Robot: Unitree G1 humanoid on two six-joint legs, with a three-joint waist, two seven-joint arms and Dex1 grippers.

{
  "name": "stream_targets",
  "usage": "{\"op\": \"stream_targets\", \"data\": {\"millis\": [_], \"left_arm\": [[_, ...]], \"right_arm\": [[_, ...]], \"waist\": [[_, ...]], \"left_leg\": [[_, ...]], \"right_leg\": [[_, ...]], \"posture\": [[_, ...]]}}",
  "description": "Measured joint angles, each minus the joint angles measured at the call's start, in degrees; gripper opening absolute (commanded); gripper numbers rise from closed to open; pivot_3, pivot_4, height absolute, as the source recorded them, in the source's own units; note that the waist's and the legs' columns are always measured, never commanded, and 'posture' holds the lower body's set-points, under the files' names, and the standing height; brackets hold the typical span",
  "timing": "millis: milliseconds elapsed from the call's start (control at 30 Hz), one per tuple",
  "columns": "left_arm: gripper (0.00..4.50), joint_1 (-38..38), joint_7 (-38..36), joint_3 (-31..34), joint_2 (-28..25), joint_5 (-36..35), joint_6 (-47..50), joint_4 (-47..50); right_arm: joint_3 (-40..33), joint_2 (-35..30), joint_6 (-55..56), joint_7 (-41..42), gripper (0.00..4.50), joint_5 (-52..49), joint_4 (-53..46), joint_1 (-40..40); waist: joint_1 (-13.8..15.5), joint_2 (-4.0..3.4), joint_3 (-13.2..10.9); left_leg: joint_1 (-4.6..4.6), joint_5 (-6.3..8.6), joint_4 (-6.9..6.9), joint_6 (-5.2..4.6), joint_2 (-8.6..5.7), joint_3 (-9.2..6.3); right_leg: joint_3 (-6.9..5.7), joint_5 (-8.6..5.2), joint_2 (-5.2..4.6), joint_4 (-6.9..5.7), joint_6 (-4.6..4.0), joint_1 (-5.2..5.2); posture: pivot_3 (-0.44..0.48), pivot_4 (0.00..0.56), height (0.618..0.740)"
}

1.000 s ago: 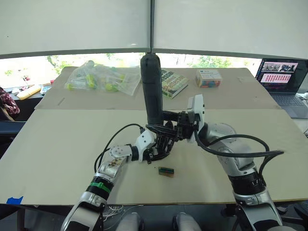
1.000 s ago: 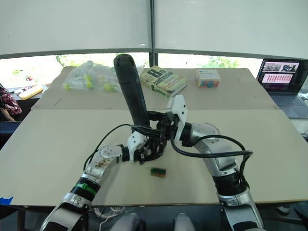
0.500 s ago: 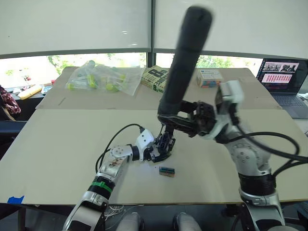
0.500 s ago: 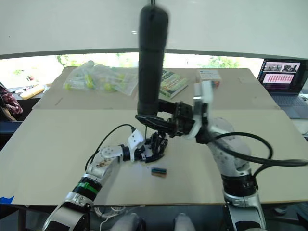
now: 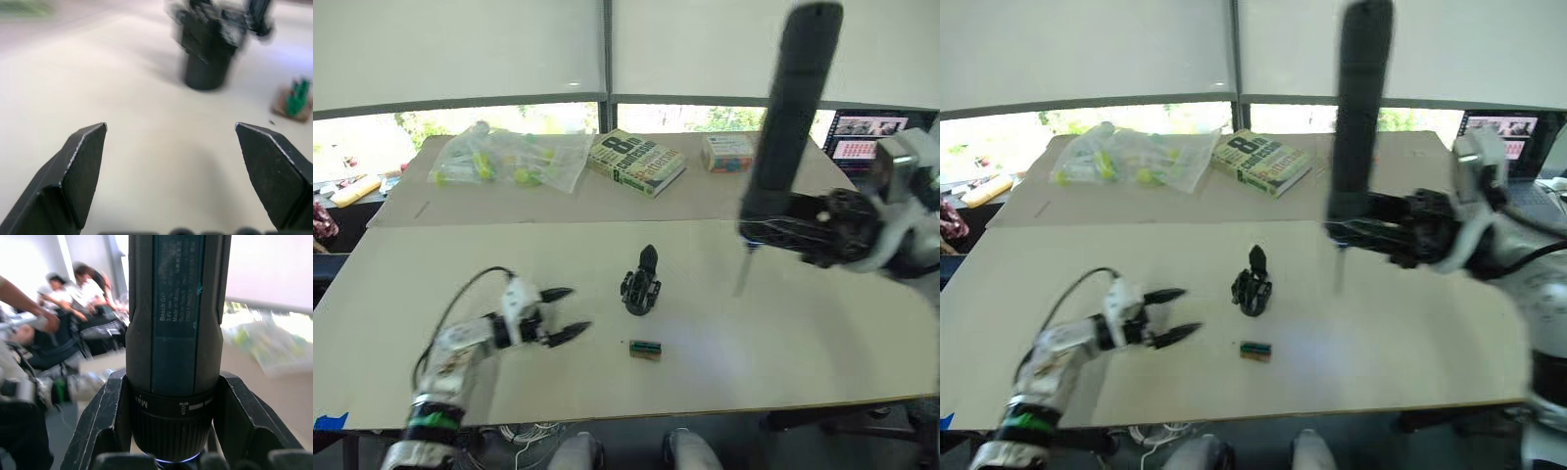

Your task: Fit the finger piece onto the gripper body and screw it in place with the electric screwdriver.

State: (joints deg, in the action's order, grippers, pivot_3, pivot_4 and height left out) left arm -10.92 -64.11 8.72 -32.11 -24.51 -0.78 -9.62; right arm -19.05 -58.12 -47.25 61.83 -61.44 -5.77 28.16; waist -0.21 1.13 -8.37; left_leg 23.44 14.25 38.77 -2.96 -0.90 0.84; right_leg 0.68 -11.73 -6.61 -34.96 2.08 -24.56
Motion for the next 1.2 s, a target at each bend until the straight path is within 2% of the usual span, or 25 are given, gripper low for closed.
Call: {"op": "stream_targets", "data": {"millis": [33,67,167,267,367,500,600,733,833,900,1033,1067,1200], "left_arm": [[4.44,-0.04,-0.53,1.29,-1.08,-1.16,0.19,1.48],[4.44,0.02,-2.88,1.55,-3.54,-2.76,1.03,3.51],[4.44,0.65,-7.01,3.40,-8.43,-5.47,4.02,5.44],[4.44,2.83,-9.50,3.34,-9.92,-7.16,6.34,8.55],[4.44,4.46,-10.21,3.00,-10.27,-7.67,8.21,12.10],[4.44,4.39,-9.50,2.87,-10.29,-8.60,9.80,14.71],[4.44,4.32,-8.80,2.91,-10.29,-9.08,10.99,15.62],[4.44,3.13,-6.92,3.75,-10.54,-11.73,15.22,16.42],[4.44,2.87,-7.61,4.02,-13.40,-12.61,17.54,16.56],[4.50,2.76,-7.95,4.26,-13.66,-12.57,17.61,16.32],[4.50,2.46,-8.28,4.21,-13.66,-11.53,17.04,15.41],[4.50,2.44,-8.34,4.21,-13.66,-11.41,16.93,15.34],[4.50,2.65,-8.62,4.23,-13.65,-10.56,15.45,15.23]], "right_arm": [[0.05,-1.43,-0.82,1.18,1.90,0.53,1.84,0.08],[2.24,-5.91,-2.24,4.71,1.90,2.25,4.72,0.22],[11.58,-16.26,-4.73,11.02,1.90,11.50,11.09,1.96],[24.89,-18.83,-4.70,13.90,1.90,24.50,15.79,7.53],[35.76,-15.40,-7.07,14.45,1.90,35.02,22.66,14.20],[46.75,-9.96,-11.98,14.48,1.90,46.10,29.98,22.28],[51.80,-7.06,-12.22,15.07,1.90,52.28,34.67,25.35],[54.46,-2.47,-10.67,15.70,1.90,58.01,42.03,28.31],[55.09,-1.29,-7.66,17.20,1.90,61.27,46.28,30.30],[55.19,-0.59,-5.34,17.86,2.93,63.53,49.33,31.28],[54.20,1.94,-1.16,16.62,4.30,66.84,55.67,33.09],[54.06,2.16,-0.60,16.76,4.47,67.33,56.79,33.43],[51.66,1.80,1.74,17.73,4.47,68.83,58.72,34.28]], "waist": [[0.29,-0.06,-0.02],[0.63,-0.28,-0.12],[0.83,-0.50,-0.22],[0.37,-0.52,-0.29],[-0.49,-0.51,-0.64],[-0.67,-0.60,-0.88],[-0.54,-0.60,-0.89],[-0.37,-0.61,-0.90],[-0.41,-0.63,-0.91],[-0.42,-0.62,-0.91],[-0.53,-0.62,-0.91],[-0.55,-0.62,-0.91],[-0.55,-0.62,-0.91]], "left_leg": [[0.02,0.00,-0.01,0.00,-0.07,0.00],[0.07,0.01,0.03,-0.03,-0.17,0.02],[0.27,0.05,0.01,-0.18,-0.22,0.29],[0.42,0.10,0.00,-0.27,-0.20,0.72],[0.45,0.11,0.01,-0.30,-0.21,0.95],[0.47,0.10,0.03,-0.29,-0.18,1.04],[0.49,0.10,0.06,-0.28,-0.21,1.05],[0.63,0.10,0.21,-0.30,-0.28,1.05],[0.63,0.10,0.22,-0.30,-0.32,1.06],[0.63,0.10,0.22,-0.30,-0.33,1.06],[0.57,0.09,0.23,-0.28,-0.31,1.08],[0.57,0.09,0.23,-0.28,-0.31,1.09],[0.57,0.09,0.22,-0.28,-0.30,1.09]], "right_leg": [[0.01,-0.03,-0.06,0.04,-0.05,-0.01],[0.01,-0.08,-0.14,0.04,-0.12,-0.01],[-0.15,-0.10,-0.33,0.08,-0.15,-0.28],[-0.22,-0.05,-0.27,0.04,-0.06,-0.59],[-0.08,0.18,0.07,0.01,0.34,-0.71],[-0.06,0.31,0.27,-0.07,0.55,-0.82],[-0.09,0.33,0.32,-0.05,0.58,-0.80],[-0.12,0.40,0.32,-0.05,0.71,-0.82],[-0.15,0.41,0.34,-0.04,0.72,-0.82],[-0.16,0.41,0.35,-0.03,0.72,-0.81],[-0.16,0.42,0.41,-0.06,0.72,-0.76],[-0.16,0.42,0.41,-0.07,0.72,-0.77],[-0.15,0.42,0.41,-0.06,0.72,-0.76]], "posture": [[0.000,0.150,0.740],[0.000,0.150,0.740],[0.000,0.150,0.740],[0.000,0.150,0.740],[0.000,0.150,0.740],[0.000,0.150,0.740],[0.000,0.150,0.740],[0.000,0.150,0.740],[0.000,0.150,0.740],[0.000,0.150,0.740],[0.000,0.150,0.740],[0.000,0.150,0.740],[0.000,0.150,0.740]]}}
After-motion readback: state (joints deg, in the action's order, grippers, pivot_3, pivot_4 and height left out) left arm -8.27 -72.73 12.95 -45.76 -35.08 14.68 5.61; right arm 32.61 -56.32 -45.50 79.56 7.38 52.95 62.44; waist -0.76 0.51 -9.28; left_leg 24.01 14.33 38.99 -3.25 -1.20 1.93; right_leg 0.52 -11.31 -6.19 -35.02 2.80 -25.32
